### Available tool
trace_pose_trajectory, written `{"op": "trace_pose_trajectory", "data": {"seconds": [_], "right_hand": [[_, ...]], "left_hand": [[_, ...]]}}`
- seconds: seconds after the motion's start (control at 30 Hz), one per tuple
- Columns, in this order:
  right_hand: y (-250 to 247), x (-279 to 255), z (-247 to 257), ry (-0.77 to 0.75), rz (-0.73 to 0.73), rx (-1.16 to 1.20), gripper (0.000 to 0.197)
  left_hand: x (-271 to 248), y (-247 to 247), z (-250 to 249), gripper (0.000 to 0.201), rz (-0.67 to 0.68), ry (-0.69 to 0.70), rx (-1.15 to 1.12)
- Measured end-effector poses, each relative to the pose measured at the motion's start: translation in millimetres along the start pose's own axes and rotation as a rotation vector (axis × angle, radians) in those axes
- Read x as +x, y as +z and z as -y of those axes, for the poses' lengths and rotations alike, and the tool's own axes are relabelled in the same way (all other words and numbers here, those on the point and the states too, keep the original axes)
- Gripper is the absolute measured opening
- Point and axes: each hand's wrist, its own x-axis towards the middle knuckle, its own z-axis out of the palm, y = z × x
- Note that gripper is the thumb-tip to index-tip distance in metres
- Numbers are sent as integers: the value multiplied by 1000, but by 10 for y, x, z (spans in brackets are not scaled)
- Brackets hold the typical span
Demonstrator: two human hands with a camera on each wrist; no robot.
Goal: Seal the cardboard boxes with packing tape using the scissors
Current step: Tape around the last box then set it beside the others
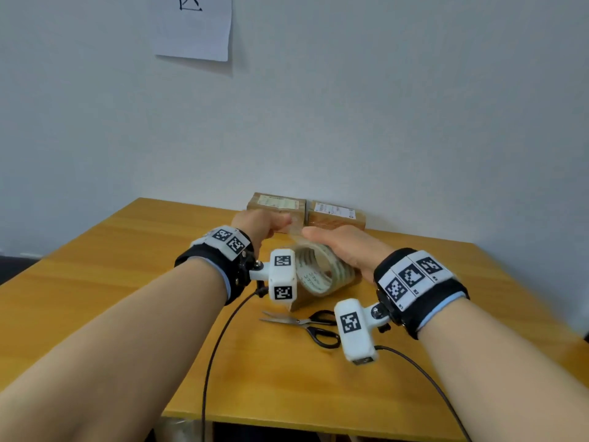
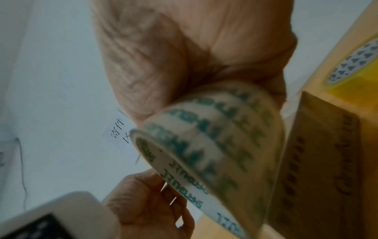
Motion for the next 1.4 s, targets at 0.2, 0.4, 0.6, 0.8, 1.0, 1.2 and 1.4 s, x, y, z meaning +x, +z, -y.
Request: {"op": "trace_pose_trajectory", "data": {"seconds": [0.2, 0.4, 0.6, 0.8, 1.0, 1.2, 1.4], "right_hand": [[-193, 164, 166, -238, 84, 82, 62], [-182, 339, 214, -100, -46, -119, 38], [-92, 462, 202, 22, -49, -359, 27], [-15, 416, 240, 28, -45, -496, 38], [86, 510, 227, 68, 19, -498, 35], [124, 617, 183, 87, 18, -498, 36], [138, 641, 163, 97, 10, -529, 38]], "left_hand": [[390, -224, -232, 32, -134, -58, -111], [716, -154, 83, 40, 44, -206, 14], [987, -85, 163, 36, 77, -226, 125], [1130, -99, 271, 29, 166, -221, 207], [1176, -158, 388, 13, 179, -244, 341], [1280, -171, 529, 19, 242, -301, 328], [1332, -141, 588, 18, 255, -356, 295]]}}
